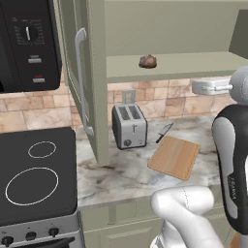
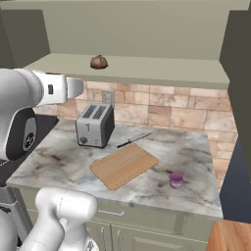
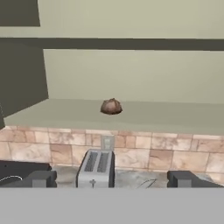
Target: Pick the bread, place it on the cutting board, pick the jam, place it on the counter, and close the cabinet.
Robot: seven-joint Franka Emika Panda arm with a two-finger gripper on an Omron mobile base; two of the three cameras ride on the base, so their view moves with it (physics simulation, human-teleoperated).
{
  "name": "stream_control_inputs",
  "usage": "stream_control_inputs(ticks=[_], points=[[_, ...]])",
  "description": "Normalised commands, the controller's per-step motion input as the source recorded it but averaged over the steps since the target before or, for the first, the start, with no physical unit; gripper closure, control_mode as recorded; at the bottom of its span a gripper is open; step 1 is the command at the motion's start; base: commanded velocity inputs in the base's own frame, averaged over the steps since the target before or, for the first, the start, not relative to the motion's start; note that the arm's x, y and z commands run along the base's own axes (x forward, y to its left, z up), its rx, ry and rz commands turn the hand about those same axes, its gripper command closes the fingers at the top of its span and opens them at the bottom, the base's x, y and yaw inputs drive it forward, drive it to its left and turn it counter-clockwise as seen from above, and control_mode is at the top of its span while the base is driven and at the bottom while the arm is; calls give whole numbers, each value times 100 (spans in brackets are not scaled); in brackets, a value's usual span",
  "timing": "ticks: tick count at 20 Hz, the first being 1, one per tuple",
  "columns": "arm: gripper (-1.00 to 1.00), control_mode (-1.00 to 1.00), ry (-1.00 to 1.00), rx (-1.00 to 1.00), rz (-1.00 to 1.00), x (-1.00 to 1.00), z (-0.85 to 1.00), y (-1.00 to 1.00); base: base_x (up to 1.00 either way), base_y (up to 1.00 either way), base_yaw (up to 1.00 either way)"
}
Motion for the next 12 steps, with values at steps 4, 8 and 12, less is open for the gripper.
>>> stream_control_inputs(ticks=[4,8,12], points=[[-100,-100,6,2,0,36,23,17,0,0,0],[-100,-100,9,0,0,37,10,3,0,0,0],[-100,-100,11,0,0,34,2,2,0,0,0]])
